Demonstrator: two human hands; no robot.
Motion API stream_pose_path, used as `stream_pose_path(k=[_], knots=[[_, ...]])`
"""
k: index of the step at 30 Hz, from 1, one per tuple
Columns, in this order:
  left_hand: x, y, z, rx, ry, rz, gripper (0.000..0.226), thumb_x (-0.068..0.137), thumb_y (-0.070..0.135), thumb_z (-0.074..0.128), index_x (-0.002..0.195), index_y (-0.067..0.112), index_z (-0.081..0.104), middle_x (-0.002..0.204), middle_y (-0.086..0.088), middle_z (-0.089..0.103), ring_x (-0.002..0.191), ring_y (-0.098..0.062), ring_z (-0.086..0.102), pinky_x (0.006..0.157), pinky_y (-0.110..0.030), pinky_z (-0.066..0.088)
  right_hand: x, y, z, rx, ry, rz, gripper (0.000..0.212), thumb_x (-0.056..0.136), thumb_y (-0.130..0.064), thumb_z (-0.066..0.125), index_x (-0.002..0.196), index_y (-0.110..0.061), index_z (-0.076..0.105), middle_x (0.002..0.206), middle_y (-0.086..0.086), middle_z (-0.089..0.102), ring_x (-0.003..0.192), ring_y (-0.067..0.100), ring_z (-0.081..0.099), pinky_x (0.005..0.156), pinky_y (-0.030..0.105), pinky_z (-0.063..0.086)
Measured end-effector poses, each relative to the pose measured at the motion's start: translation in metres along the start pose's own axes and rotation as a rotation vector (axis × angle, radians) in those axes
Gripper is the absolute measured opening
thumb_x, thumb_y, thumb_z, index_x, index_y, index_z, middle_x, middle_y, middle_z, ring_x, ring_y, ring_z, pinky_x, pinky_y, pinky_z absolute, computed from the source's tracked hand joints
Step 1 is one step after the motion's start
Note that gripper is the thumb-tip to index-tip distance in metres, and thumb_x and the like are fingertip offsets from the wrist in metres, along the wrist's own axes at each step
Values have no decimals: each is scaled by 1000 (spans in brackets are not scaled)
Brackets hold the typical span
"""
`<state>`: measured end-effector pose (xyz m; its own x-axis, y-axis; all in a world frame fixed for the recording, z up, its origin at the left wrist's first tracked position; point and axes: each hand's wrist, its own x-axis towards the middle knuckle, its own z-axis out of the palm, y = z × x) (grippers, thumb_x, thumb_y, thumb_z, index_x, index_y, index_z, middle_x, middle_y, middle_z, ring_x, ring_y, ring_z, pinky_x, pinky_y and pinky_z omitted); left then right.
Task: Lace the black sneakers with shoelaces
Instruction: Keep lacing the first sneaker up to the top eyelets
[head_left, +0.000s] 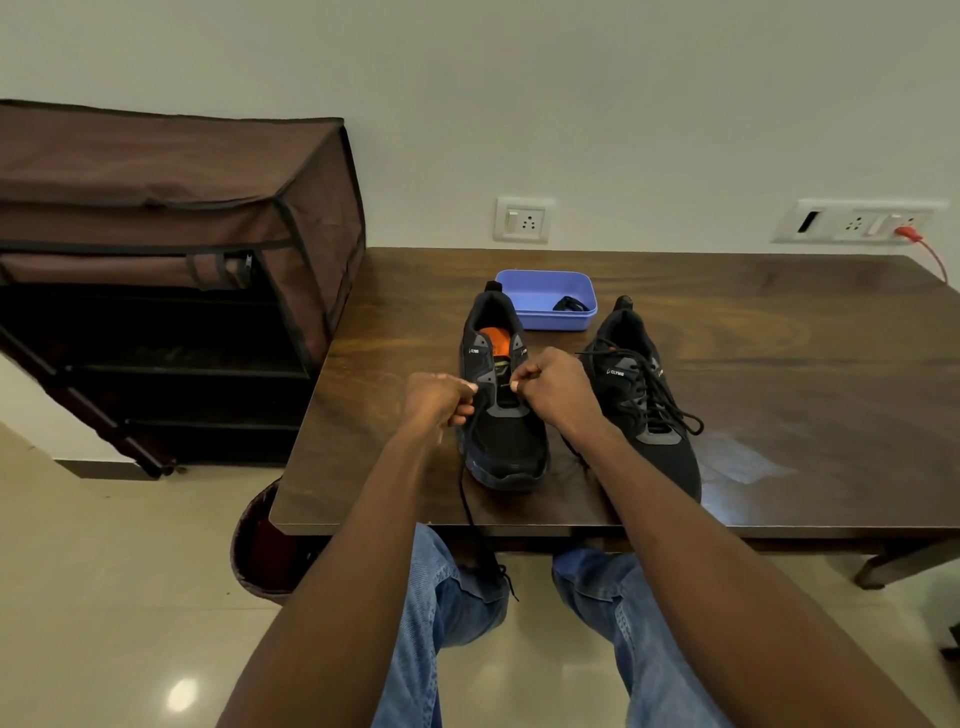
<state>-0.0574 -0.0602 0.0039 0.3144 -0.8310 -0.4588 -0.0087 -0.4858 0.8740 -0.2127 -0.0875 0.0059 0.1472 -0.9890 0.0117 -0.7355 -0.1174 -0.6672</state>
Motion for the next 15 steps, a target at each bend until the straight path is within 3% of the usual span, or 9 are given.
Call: stream_pose_path(k=[9,15], knots=[[11,-2,6,10,-16,-63,21,94,5,63,73,9,60,66,-4,57,53,-10,50,40,-15,42,0,-13,9,-169,24,6,20,86,-9,59,75,-7,75,80,8,71,78,24,65,74,42,58],[11,-3,6,6,-21,-48,22,94,4,62,72,9,59,65,-5,56,52,-11,49,38,-15,41,-3,-20,13,-259,44,45,20,85,-13,60,66,-8,62,70,6,59,68,25,60,58,37,51]])
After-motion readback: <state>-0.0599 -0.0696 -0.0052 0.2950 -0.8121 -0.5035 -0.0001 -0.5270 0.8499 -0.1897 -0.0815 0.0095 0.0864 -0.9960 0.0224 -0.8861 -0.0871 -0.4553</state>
